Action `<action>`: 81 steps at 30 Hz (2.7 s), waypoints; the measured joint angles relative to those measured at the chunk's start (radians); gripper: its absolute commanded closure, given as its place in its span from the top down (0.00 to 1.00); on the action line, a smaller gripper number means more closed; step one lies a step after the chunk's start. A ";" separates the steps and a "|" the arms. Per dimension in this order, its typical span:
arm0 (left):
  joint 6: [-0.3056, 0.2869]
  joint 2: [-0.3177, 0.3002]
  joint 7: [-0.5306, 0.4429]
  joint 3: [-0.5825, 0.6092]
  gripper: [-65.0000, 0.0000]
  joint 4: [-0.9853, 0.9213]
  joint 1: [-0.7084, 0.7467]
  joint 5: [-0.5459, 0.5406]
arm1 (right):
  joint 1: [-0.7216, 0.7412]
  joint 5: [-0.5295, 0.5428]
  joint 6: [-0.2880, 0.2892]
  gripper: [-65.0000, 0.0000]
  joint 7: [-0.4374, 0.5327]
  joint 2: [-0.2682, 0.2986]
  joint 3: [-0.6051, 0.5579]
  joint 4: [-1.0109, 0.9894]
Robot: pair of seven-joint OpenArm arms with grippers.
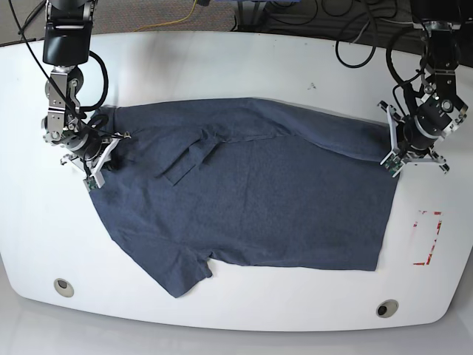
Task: Layout the t-shirt on the table in an organized manner, then fold the t-shirt properly
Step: 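Pull the grasped edge with the left gripper along the shirt's side, then drag the held shirt corner with the right gripper away from the left gripper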
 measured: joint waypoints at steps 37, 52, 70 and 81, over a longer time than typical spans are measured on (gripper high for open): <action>-0.002 0.033 -0.074 0.100 0.00 -0.442 -0.249 0.153 | -0.007 -0.003 0.025 0.07 -0.033 -0.026 0.106 0.021; -0.002 0.035 -0.076 0.198 0.00 -0.452 -0.268 0.149 | -0.014 -0.043 0.008 0.50 -0.142 -0.033 0.106 0.269; -0.002 0.031 -0.074 0.196 0.00 -0.452 -0.264 0.155 | -0.020 -0.043 0.070 0.51 -0.211 -0.146 0.102 0.348; -0.001 0.030 -0.075 0.196 0.00 -0.452 -0.264 0.155 | -0.013 -0.046 0.071 0.51 -0.212 -0.179 0.102 0.272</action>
